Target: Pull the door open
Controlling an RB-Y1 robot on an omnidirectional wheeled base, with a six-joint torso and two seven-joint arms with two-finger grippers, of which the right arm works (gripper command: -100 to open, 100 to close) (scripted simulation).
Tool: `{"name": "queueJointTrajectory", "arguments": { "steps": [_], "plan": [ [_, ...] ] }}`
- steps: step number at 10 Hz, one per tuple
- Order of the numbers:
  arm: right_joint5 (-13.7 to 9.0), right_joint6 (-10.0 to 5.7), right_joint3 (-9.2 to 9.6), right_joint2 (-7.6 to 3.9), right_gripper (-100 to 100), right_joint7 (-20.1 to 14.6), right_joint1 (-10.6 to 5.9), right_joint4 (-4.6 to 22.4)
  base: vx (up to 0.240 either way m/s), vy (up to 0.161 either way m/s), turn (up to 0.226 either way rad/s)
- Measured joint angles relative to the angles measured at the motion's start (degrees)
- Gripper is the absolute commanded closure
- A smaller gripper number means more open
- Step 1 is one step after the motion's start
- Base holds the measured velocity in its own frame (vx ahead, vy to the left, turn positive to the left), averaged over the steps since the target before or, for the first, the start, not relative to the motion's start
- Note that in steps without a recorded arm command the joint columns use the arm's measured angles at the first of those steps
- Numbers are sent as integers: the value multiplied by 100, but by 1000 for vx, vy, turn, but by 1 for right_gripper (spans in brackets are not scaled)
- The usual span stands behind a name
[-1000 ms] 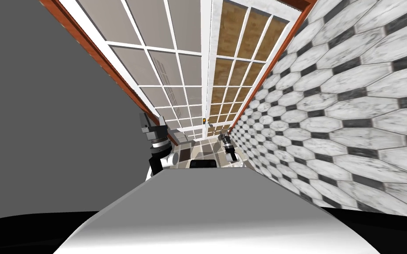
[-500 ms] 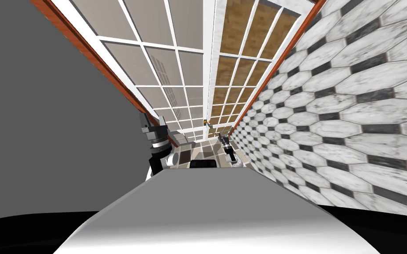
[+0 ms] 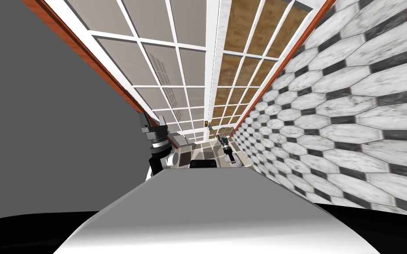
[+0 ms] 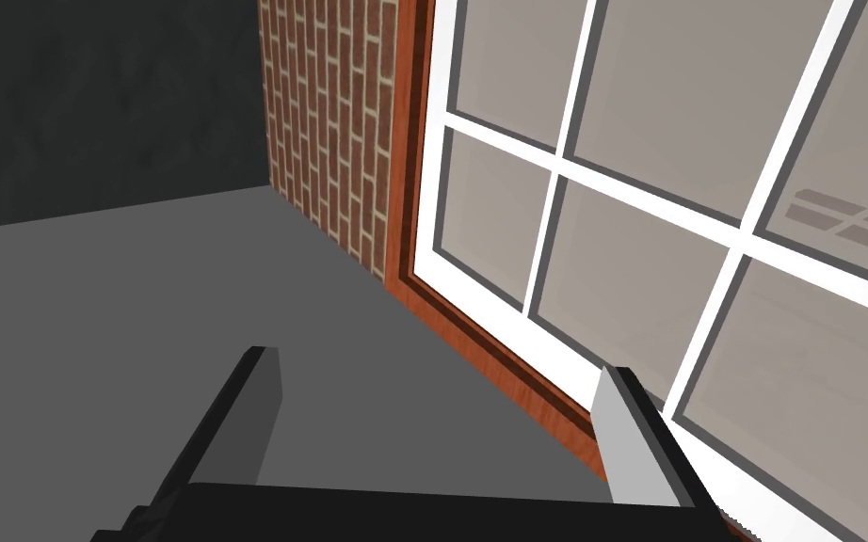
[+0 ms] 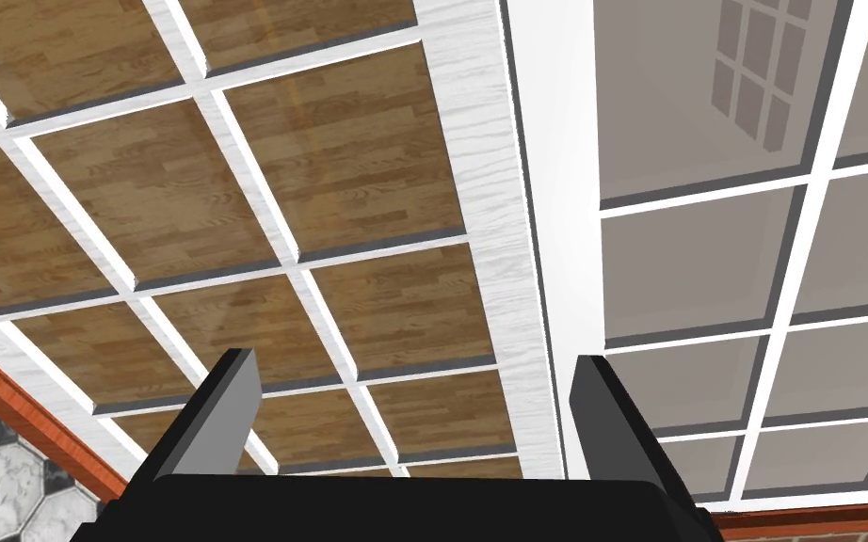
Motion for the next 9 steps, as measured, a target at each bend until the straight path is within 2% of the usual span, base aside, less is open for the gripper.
{"name": "queueJointTrajectory", "arguments": {
  "steps": [5, 9],
  "plan": [
    [99, -184, -74, 47, -100, 520, -269, 703, 101, 18, 9],
    [177, -287, -111, 97, -100, 882, -418, 1117, 91, 14, 7]
  ]
}}
